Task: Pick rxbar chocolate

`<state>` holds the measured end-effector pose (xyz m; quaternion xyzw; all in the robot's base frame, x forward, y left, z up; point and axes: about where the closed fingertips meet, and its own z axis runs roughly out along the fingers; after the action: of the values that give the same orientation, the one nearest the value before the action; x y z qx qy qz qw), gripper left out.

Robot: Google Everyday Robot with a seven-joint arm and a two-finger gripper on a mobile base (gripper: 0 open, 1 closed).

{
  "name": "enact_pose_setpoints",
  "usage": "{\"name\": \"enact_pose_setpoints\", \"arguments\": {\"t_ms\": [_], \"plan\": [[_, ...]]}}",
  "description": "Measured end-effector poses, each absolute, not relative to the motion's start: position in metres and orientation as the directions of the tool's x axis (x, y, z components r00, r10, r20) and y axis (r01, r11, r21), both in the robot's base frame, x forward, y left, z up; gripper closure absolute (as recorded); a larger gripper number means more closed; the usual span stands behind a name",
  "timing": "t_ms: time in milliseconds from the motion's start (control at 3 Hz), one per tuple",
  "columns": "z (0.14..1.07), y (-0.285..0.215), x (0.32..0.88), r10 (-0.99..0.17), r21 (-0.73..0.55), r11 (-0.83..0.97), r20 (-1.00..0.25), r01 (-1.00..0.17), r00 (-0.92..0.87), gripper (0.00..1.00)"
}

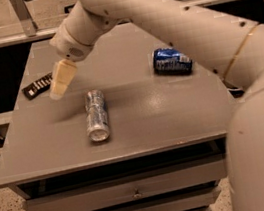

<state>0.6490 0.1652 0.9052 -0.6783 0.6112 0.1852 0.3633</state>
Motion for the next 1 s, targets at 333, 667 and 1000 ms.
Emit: {"name": "enact_pose_setpoints", "arguments": {"t_ms": [333, 667, 1000], "plan": [[0.88, 0.211, 0.671, -0.668, -0.236, 0.032, -0.728, -0.971, 0.155, 0.0], [0.862, 0.234, 0.687, -0.671, -0.183, 0.075, -0.736, -0.98, 0.086, 0.0], [0.848, 0.242, 0.701, -0.681, -0.137, 0.118, -0.732, -0.984, 0.02, 0.0]]}}
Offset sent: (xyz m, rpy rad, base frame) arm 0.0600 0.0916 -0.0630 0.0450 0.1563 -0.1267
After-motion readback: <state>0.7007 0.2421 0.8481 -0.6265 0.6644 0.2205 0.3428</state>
